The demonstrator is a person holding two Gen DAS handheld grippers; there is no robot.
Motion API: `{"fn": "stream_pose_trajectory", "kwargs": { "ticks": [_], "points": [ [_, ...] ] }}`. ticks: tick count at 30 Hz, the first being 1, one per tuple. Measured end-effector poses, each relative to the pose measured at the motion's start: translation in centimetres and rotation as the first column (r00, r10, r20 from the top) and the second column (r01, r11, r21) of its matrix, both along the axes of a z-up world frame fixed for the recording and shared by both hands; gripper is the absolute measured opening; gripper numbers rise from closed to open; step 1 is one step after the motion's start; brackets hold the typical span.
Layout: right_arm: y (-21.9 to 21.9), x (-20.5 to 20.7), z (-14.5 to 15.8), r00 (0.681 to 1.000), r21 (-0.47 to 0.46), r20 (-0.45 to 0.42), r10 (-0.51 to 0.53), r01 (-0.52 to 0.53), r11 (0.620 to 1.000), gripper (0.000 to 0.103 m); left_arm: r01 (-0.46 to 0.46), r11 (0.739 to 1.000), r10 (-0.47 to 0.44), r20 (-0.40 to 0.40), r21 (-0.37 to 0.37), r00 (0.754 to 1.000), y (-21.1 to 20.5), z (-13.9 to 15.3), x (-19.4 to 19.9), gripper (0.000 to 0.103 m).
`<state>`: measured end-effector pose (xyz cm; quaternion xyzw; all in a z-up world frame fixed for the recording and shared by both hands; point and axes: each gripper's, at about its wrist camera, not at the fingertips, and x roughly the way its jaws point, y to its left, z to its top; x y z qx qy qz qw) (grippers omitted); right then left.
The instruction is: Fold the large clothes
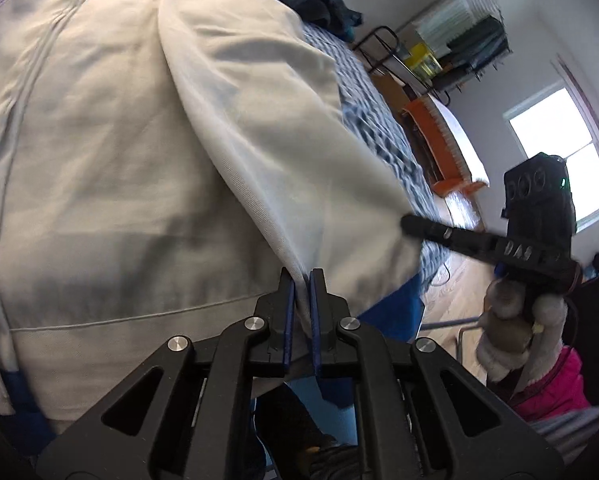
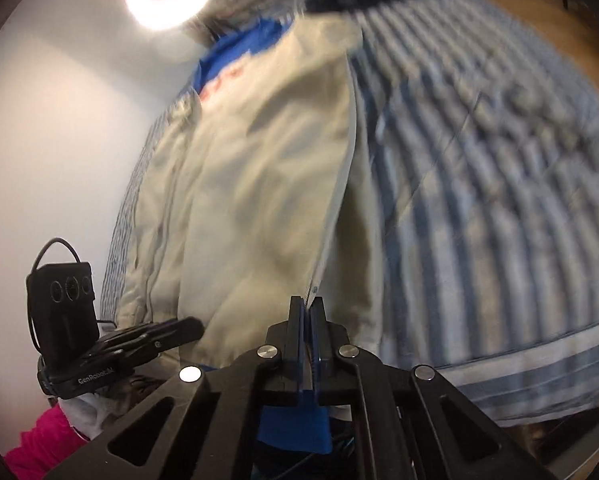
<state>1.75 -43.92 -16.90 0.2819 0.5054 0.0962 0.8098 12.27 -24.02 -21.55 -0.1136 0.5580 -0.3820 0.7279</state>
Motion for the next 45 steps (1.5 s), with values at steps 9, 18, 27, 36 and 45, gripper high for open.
{"fn": "stream_pose_trajectory", "kwargs": {
  "ticks": [9, 18, 27, 36, 45],
  "points": [
    [-1.5, 0.5, -2.1, 0.999, 0.032, -0.012, 0.043, -0.043, 0.999, 0.026, 0.021, 0.995, -0.028, 0.074, 0.095, 0.997, 0.4, 0.9, -1.2, 0.005],
    [-1.7, 8.0, 0.9, 0.981, -0.13, 0.164, 0.107, -0.086, 0.988, 0.027, 0.003, 0.996, -0.015, 0.135, 0.086, 0.991, 2.3, 2.6, -1.4, 0.005],
    [-0.4, 19.8, -2.9, 0.991, -0.263, 0.108, 0.077, -0.046, 0.964, 0.023, 0.008, 0.995, -0.02, 0.125, 0.102, 0.992, 1.2, 1.6, -1.3, 0.005],
    [-2.5, 17.0, -1.6, 0.993, -0.163, 0.11, 0.046, -0.027, 0.986, 0.033, 0.023, 0.997, -0.033, 0.129, 0.075, 0.991, 0.5, 1.7, -1.3, 0.005],
    [-4.4, 1.2, -3.1, 0.997, 0.133, 0.05, -0.059, 0.052, 0.99, 0.056, 0.106, 0.994, -0.109, 0.107, 0.03, 0.988, -3.6, 0.5, -1.8, 0.005]
  ]
}}
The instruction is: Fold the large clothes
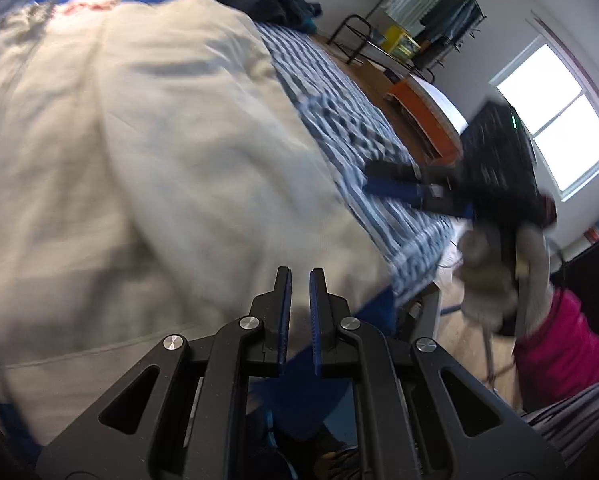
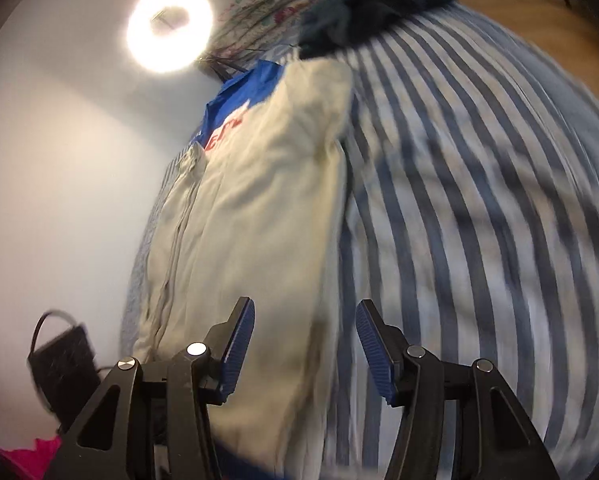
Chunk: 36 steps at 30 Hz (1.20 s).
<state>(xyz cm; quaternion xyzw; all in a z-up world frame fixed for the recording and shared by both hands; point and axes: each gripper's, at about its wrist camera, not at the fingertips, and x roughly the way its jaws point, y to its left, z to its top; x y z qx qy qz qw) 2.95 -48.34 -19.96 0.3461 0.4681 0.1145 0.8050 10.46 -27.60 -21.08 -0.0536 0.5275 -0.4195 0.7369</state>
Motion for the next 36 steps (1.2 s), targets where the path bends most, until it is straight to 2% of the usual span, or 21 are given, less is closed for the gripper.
{"fn": "stream_pose_trajectory", "kwargs": {
  "ticks": [2, 4, 5, 8, 12, 16, 18, 21, 24, 25, 27, 31, 36],
  "points": [
    [0.0, -2.4, -1.7, 0.999, 0.077, -0.026, -0.027, 0.029, 0.997, 0.056, 0.027, 0.999, -0.027, -0.011, 0.016, 1.0, -1.2, -1.1, -0.4, 0.005],
    [0.1, -3.6, -2.7, 0.999, 0.127, -0.024, -0.037, 0.04, 0.991, 0.056, 0.048, 0.998, -0.049, 0.031, 0.049, 0.998, -2.2, -2.3, -0.8, 0.005],
    [0.2, -3.9, -2.8, 0.999, 0.136, -0.015, -0.04, 0.042, 0.99, 0.056, 0.043, 0.998, -0.044, 0.044, 0.036, 0.998, -2.2, -2.3, -0.8, 0.006],
    [0.7, -4.0, -2.6, 1.0, 0.157, -0.003, -0.027, 0.027, 0.987, 0.056, 0.036, 0.998, -0.037, 0.014, 0.042, 0.999, -2.3, -2.0, -0.5, 0.006],
    [1.5, -2.8, -2.1, 1.0, 0.166, 0.024, 0.011, -0.015, 0.986, 0.056, -0.009, 0.999, 0.006, 0.086, 0.036, 0.996, -0.9, 0.1, -0.7, 0.006],
    [2.8, -1.4, -2.6, 0.999, 0.095, -0.023, 0.022, -0.02, 0.995, 0.054, -0.086, 0.995, 0.078, 0.138, 0.054, 0.987, 0.5, 0.5, -0.2, 0.006],
    [2.8, -1.2, -2.9, 0.999, 0.089, -0.037, -0.007, 0.011, 0.996, 0.045, -0.1, 0.992, 0.088, 0.13, 0.082, 0.988, 0.6, -0.3, 0.2, 0.006],
    [2.4, -1.8, -2.9, 0.999, 0.097, -0.029, -0.015, 0.018, 0.995, 0.045, -0.084, 0.99, 0.074, 0.087, 0.117, 0.993, 0.6, -2.5, 0.5, 0.005],
    [2.3, -2.2, -3.4, 1.0, 0.14, -0.024, -0.02, 0.023, 0.99, 0.044, -0.092, 0.99, 0.082, 0.094, 0.104, 0.992, 0.8, -2.7, 0.8, 0.006],
    [2.6, -2.0, -3.4, 1.0, 0.158, -0.02, -0.014, 0.017, 0.987, 0.042, -0.091, 0.99, 0.082, 0.088, 0.103, 0.993, 0.7, -2.8, 0.9, 0.006],
    [3.4, -1.7, -3.5, 1.0, 0.178, -0.026, 0.011, -0.006, 0.984, 0.02, -0.089, 0.991, 0.082, 0.075, 0.098, 0.994, 1.0, -2.8, 1.0, 0.005],
    [4.3, -1.5, -2.3, 1.0, 0.132, -0.006, 0.008, -0.007, 0.991, 0.014, -0.096, 0.992, 0.092, 0.054, 0.083, 0.994, 1.1, -2.4, 1.0, 0.006],
    [6.0, -1.1, 0.0, 0.997, -0.059, -0.052, 0.053, -0.056, 0.997, 0.011, -0.115, 0.991, 0.11, 0.069, 0.063, 0.991, 2.1, 0.1, 0.9, 0.006]
  ]
}}
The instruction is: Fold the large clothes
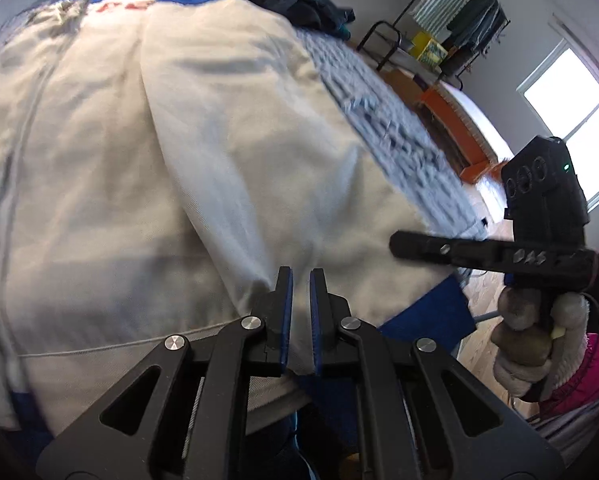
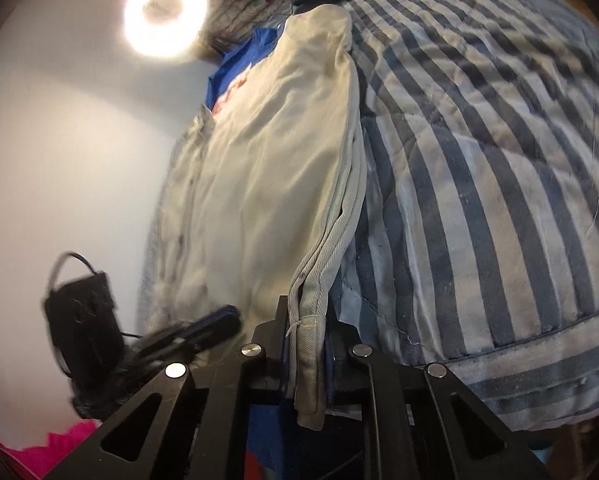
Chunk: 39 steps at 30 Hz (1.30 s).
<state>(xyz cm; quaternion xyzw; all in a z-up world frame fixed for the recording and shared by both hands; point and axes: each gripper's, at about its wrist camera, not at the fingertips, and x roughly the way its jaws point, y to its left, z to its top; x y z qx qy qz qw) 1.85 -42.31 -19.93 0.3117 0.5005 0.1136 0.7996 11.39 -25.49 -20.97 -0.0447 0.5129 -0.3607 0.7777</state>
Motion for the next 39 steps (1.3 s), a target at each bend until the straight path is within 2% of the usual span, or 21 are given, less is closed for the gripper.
{"fn": "stream_pose_trajectory", "kwargs": {
  "ticks": [4, 7, 9, 11, 16, 18, 22, 25, 31, 33, 36, 39],
  "points": [
    [2.3, 1.4, 3.0, 0.996, -0.186, -0.019, 0.085, -0.087, 0.979, 0.01, -0.055, 0.998, 0.057, 0.055, -0.037, 0.997, 3.3, 4.3, 0.8, 0.006],
    [4.9, 2.7, 5.4, 0.985, -0.325, -0.042, 0.165, -0.169, 0.93, 0.01, -0.101, 0.993, 0.106, 0.108, -0.053, 0.988, 6.9, 7.6, 1.2, 0.006],
    [6.9, 3.6, 7.0, 0.973, -0.414, -0.064, 0.222, -0.228, 0.881, 0.009, -0.133, 0.989, 0.14, 0.132, -0.056, 0.981, 9.2, 9.4, 1.6, 0.006],
    [8.8, 4.3, 8.1, 0.956, -0.503, -0.088, 0.281, -0.286, 0.816, 0.009, -0.169, 0.984, 0.176, 0.164, -0.053, 0.971, 11.8, 11.0, 1.9, 0.006],
    [13.4, 5.6, 9.9, 0.907, -0.648, -0.134, 0.4, -0.385, 0.657, 0.009, -0.279, 0.958, 0.285, 0.204, -0.058, 0.937, 18.7, 13.4, 3.2, 0.006],
    [15.3, 5.7, 10.4, 0.891, -0.688, -0.137, 0.434, -0.4, 0.605, 0.009, -0.33, 0.941, 0.338, 0.204, -0.076, 0.918, 21.4, 13.7, 3.6, 0.006],
    [19.5, 5.6, 10.5, 0.868, -0.742, -0.117, 0.482, -0.399, 0.538, 0.008, -0.422, 0.895, 0.442, 0.17, -0.142, 0.881, 26.0, 13.8, 4.3, 0.006],
    [22.3, 5.6, 9.7, 0.857, -0.753, -0.1, 0.506, -0.397, 0.525, 0.008, -0.453, 0.874, 0.477, 0.129, -0.175, 0.87, 28.2, 13.3, 4.4, 0.006],
    [28.0, 5.6, 6.8, 0.821, -0.769, -0.102, 0.562, -0.423, 0.479, 0.007, -0.467, 0.863, 0.492, 0.117, -0.192, 0.863, 29.8, 13.2, 4.1, 0.006],
    [29.3, 6.0, 5.3, 0.809, -0.756, -0.119, 0.576, -0.449, 0.476, 0.007, -0.469, 0.862, 0.495, 0.119, -0.194, 0.861, 30.0, 13.2, 3.8, 0.006],
    [31.0, 6.1, 2.7, 0.777, -0.758, -0.167, 0.607, -0.495, 0.425, 0.008, -0.476, 0.86, 0.501, 0.123, -0.183, 0.857, 30.1, 13.0, 3.7, 0.006],
    [31.0, 6.4, 1.1, 0.773, -0.735, -0.186, 0.607, -0.519, 0.436, 0.008, -0.485, 0.858, 0.505, 0.112, -0.17, 0.856, 30.2, 12.4, 3.8, 0.006]
  ]
}}
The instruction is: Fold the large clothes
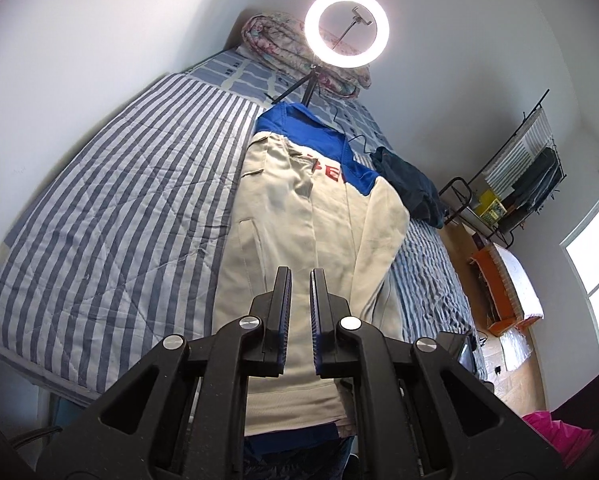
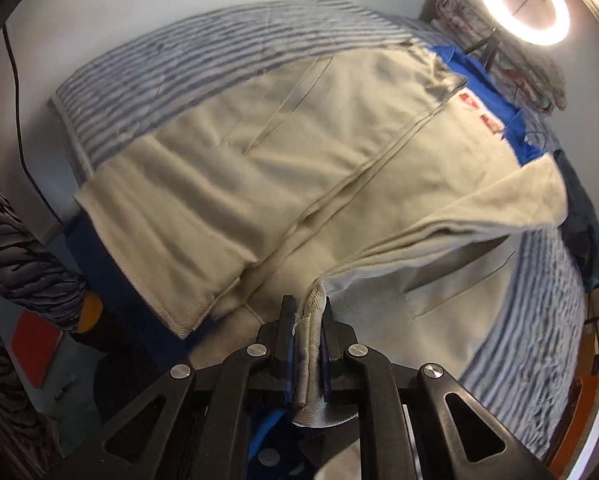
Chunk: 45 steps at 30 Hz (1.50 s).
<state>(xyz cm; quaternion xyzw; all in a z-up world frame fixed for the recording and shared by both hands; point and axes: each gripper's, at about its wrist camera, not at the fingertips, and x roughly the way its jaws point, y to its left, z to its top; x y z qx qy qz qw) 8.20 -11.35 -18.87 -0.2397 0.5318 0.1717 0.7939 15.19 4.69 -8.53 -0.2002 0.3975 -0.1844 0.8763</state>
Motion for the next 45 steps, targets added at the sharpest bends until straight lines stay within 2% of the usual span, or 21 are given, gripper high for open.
{"fn": "stream_pose_trajectory", "kwargs": {
  "ticks": [4, 6, 8, 12, 16, 18, 21, 24, 26, 31, 35, 37, 38, 40, 43, 45],
  "points": [
    [-1.4, 0.3, 0.0, 0.999, 0.096, -0.032, -0.025, 0.028, 0.995, 0.009, 0.002, 1.0, -0.002, -0.018, 0.009, 1.0, -0.3, -0.6, -0.1, 0.006],
    [-2.3, 0.2, 0.8, 0.997, 0.19, -0.073, -0.03, 0.043, 0.981, 0.025, 0.011, 1.0, -0.011, -0.025, 0.016, 1.0, -0.9, -0.9, -0.3, 0.006],
    [-3.8, -0.1, 2.3, 0.995, 0.301, -0.098, -0.029, 0.057, 0.952, 0.033, 0.031, 0.999, -0.03, -0.032, 0.028, 0.999, -1.7, -1.3, -0.4, 0.006],
    [-7.0, -0.6, 4.9, 0.994, 0.424, -0.097, -0.054, 0.091, 0.901, 0.035, 0.09, 0.995, -0.087, -0.063, 0.047, 0.994, -4.4, -2.6, -0.8, 0.006],
    [-11.5, 0.8, 6.3, 0.983, 0.471, -0.071, -0.168, 0.181, 0.864, 0.037, 0.173, 0.983, -0.166, -0.096, 0.06, 0.981, -7.5, -3.8, -1.1, 0.006],
    [-13.5, 1.6, 6.5, 0.972, 0.518, -0.085, -0.22, 0.232, 0.823, 0.038, 0.212, 0.975, -0.203, -0.107, 0.072, 0.973, -9.2, -4.2, -1.3, 0.006],
    [-16.6, 3.0, 7.0, 0.957, 0.622, -0.135, -0.255, 0.283, 0.73, 0.04, 0.243, 0.966, -0.232, -0.113, 0.089, 0.966, -10.9, -4.5, -1.4, 0.006],
    [-18.5, 4.3, 7.3, 0.941, 0.616, -0.109, -0.321, 0.318, 0.721, 0.04, 0.279, 0.958, -0.269, -0.138, 0.061, 0.953, -12.5, -5.1, -1.1, 0.006],
    [-20.0, 5.6, 6.8, 0.92, 0.617, -0.119, -0.373, 0.363, 0.698, 0.04, 0.308, 0.95, -0.296, -0.158, 0.055, 0.942, -13.7, -5.7, -1.2, 0.006],
    [-24.2, 9.4, 5.8, 0.875, 0.656, -0.168, -0.455, 0.443, 0.611, 0.045, 0.37, 0.925, -0.352, -0.176, 0.087, 0.919, -16.3, -6.7, -1.8, 0.006],
    [-26.3, 12.5, 5.9, 0.854, 0.643, -0.129, -0.503, 0.459, 0.614, 0.055, 0.369, 0.922, -0.344, -0.189, 0.117, 0.92, -16.8, -7.5, -1.6, 0.006],
    [-27.4, 14.2, 5.8, 0.838, 0.649, -0.116, -0.534, 0.471, 0.598, 0.057, 0.363, 0.925, -0.335, -0.211, 0.109, 0.918, -16.7, -8.1, -1.1, 0.006],
    [-27.9, 15.0, 5.6, 0.827, 0.654, -0.113, -0.551, 0.479, 0.585, 0.063, 0.359, 0.927, -0.33, -0.222, 0.107, 0.918, -16.6, -8.5, -0.9, 0.006],
    [-29.4, 16.8, 5.0, 0.797, 0.676, -0.119, -0.592, 0.502, 0.54, 0.071, 0.356, 0.929, -0.325, -0.231, 0.105, 0.917, -16.5, -8.8, -0.7, 0.006],
    [-31.3, 19.5, 3.5, 0.764, 0.716, -0.17, -0.622, 0.529, 0.455, 0.072, 0.354, 0.929, -0.322, -0.238, 0.106, 0.916, -16.4, -9.1, -0.4, 0.006],
    [-32.2, 21.4, 2.4, 0.742, 0.725, -0.185, -0.644, 0.546, 0.421, 0.072, 0.352, 0.93, -0.32, -0.241, 0.106, 0.916, -16.4, -9.1, -0.4, 0.006]
  ]
}}
